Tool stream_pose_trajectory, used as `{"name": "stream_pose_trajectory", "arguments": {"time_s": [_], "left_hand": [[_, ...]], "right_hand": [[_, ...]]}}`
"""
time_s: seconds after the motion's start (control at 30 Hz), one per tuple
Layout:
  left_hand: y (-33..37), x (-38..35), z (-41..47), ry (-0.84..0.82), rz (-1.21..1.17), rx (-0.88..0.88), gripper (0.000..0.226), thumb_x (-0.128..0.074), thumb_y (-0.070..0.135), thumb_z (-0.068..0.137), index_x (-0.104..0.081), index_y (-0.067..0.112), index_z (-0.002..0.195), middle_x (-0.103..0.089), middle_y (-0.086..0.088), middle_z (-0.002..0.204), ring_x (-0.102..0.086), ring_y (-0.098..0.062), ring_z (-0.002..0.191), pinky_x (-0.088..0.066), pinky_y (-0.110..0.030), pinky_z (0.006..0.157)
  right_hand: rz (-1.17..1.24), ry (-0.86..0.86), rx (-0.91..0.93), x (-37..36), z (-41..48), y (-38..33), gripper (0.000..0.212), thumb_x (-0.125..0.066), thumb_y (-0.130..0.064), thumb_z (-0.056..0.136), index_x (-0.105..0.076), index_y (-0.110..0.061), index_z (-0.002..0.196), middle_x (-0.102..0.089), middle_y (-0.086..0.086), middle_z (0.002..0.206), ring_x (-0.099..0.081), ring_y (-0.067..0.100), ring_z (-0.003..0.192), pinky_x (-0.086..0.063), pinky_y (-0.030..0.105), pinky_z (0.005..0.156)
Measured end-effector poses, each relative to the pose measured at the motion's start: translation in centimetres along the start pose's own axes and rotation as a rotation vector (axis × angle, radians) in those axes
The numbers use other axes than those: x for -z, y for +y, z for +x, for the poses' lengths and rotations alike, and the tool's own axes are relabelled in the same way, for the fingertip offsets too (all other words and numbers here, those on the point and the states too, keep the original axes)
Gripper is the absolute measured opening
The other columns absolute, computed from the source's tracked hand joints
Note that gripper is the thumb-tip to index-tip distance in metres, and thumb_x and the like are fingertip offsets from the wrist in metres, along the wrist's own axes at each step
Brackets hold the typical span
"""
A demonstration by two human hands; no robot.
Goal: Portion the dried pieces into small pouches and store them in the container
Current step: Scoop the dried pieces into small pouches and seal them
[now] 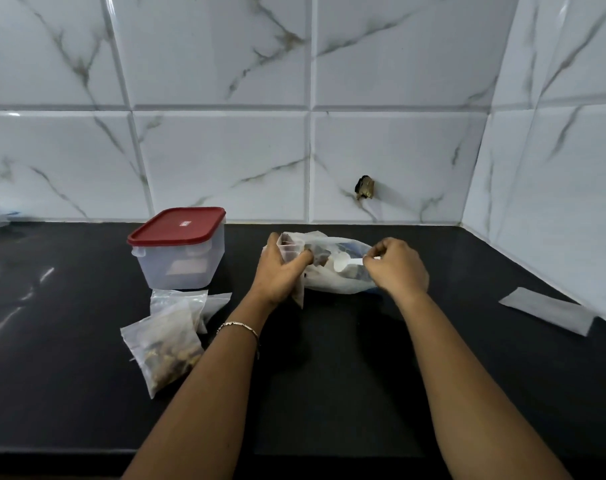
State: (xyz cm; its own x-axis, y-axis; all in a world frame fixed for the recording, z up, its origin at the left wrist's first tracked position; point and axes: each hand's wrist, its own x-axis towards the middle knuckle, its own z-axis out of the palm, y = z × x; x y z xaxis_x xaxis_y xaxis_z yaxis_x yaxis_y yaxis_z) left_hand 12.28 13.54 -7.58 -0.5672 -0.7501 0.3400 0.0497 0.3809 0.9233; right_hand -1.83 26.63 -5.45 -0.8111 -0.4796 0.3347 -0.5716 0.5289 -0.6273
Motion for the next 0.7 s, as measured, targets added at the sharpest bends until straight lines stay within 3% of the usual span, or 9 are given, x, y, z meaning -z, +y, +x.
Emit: {"name": "stream_pose_trajectory", "arguments": {"time_s": [0.1, 0.17, 0.27, 0.37, 0.53, 0.63, 0.7], "left_hand": [[0.4, -0.3, -0.6, -0.035, -0.029, 0.021, 0.051, -0.07, 0.042, 0.07, -0.049, 0.02, 0.11, -0.059, -0.005, 0.113, -0.06, -0.021, 0.108, -0.051, -0.044, 0.097], [0.9, -0.5, -1.2, -0.03, 0.001, 0.006, 0.052, -0.071, 0.039, 0.071, -0.046, 0.016, 0.111, -0.058, -0.002, 0.107, -0.059, -0.02, 0.106, -0.05, -0.042, 0.095], [1.5, -0.9, -2.1, 0.018, 0.102, -0.043, 0.051, -0.07, 0.038, 0.078, -0.039, 0.012, 0.109, -0.053, 0.005, 0.099, -0.056, -0.019, 0.101, -0.049, -0.039, 0.09], [2.1, -1.2, -3.1, 0.065, 0.122, -0.077, 0.05, -0.063, 0.039, 0.076, -0.034, 0.013, 0.105, -0.049, 0.006, 0.096, -0.054, -0.019, 0.097, -0.048, -0.039, 0.086], [2.5, -1.1, -4.0, 0.012, 0.205, -0.064, 0.055, -0.076, 0.025, 0.08, -0.034, 0.008, 0.111, -0.047, 0.008, 0.097, -0.056, -0.015, 0.099, -0.05, -0.033, 0.087], [2.8, 0.1, -4.1, -0.132, -0.041, 0.034, 0.056, -0.082, 0.02, 0.075, -0.048, 0.006, 0.117, -0.062, 0.0, 0.106, -0.064, -0.012, 0.096, -0.055, -0.029, 0.081], [2.7, 1.0, -3.9, -0.163, -0.289, 0.076, 0.034, -0.076, 0.016, 0.079, -0.059, 0.004, 0.106, -0.067, -0.008, 0.1, -0.067, -0.017, 0.087, -0.058, -0.032, 0.076]], "right_hand": [[-0.188, 0.176, 0.227, -0.3, -0.8, -0.2, 0.022, -0.061, -0.029, 0.087, -0.063, -0.018, 0.106, -0.061, 0.004, 0.111, -0.055, 0.025, 0.105, -0.045, 0.038, 0.087], [0.019, 0.214, 0.438, -0.1, -1.7, -1.2, 0.019, -0.063, -0.031, 0.088, -0.063, -0.02, 0.103, -0.06, -0.001, 0.105, -0.056, 0.018, 0.098, -0.047, 0.035, 0.086], [0.447, 0.001, 0.603, 0.0, -3.4, -3.0, 0.016, -0.068, -0.03, 0.087, -0.068, -0.029, 0.103, -0.057, -0.01, 0.099, -0.055, 0.007, 0.087, -0.048, 0.022, 0.078], [0.55, -0.153, 0.612, -0.4, -4.6, -3.5, 0.015, -0.073, -0.02, 0.085, -0.073, -0.024, 0.1, -0.054, -0.008, 0.101, -0.054, -0.002, 0.091, -0.041, 0.008, 0.074], [0.51, -0.158, 0.555, -0.6, -4.1, -2.5, 0.004, -0.072, -0.015, 0.086, -0.07, -0.017, 0.089, -0.062, -0.004, 0.093, -0.062, 0.011, 0.083, -0.048, 0.021, 0.073], [0.524, -0.114, 0.517, -0.4, -3.7, -1.9, 0.002, -0.068, -0.016, 0.089, -0.069, -0.018, 0.09, -0.064, -0.005, 0.091, -0.061, 0.009, 0.083, -0.049, 0.021, 0.073], [0.549, -0.102, 0.495, -0.3, -3.4, -1.6, 0.005, -0.065, -0.015, 0.091, -0.067, -0.02, 0.09, -0.065, -0.006, 0.091, -0.061, 0.008, 0.085, -0.053, 0.027, 0.076]]}}
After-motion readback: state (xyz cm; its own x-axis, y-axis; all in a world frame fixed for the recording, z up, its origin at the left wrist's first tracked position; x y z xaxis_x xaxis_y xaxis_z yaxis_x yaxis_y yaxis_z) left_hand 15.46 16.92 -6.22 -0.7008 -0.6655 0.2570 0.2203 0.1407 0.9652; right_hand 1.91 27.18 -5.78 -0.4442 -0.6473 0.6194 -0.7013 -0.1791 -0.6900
